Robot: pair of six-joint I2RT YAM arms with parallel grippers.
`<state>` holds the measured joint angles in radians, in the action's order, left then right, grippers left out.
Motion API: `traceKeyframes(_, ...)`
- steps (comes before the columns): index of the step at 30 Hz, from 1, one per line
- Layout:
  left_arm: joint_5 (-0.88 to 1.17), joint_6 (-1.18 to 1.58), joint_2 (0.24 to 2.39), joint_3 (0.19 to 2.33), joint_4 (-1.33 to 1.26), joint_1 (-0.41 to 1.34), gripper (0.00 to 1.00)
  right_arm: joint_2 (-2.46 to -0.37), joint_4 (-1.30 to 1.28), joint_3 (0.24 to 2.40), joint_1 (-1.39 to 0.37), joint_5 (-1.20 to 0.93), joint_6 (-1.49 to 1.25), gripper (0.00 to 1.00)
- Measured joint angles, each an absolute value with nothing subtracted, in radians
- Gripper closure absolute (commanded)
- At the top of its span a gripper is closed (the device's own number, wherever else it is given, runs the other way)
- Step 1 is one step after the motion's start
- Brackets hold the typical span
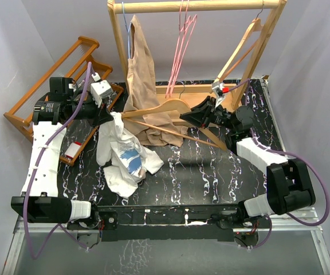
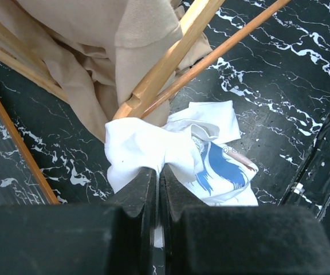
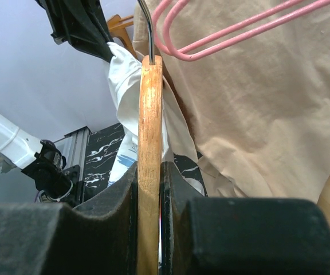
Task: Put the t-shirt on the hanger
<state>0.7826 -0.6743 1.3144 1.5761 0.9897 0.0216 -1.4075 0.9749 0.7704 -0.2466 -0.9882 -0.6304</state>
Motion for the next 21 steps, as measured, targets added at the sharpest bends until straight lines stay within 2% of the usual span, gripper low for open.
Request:
traceKeyframes(10,0.740,-0.672,1.316,1.572,0.935,0.011,1.00,-1.327,0.981,0.770,-0.247,-1.005,-0.634,0.92)
traceKeyframes(21,0.749,-0.653,1.389,1.632,0.911,0.009,1.00,-1.380,1.053,0.769,-0.262,-1.046,-0.689,0.92)
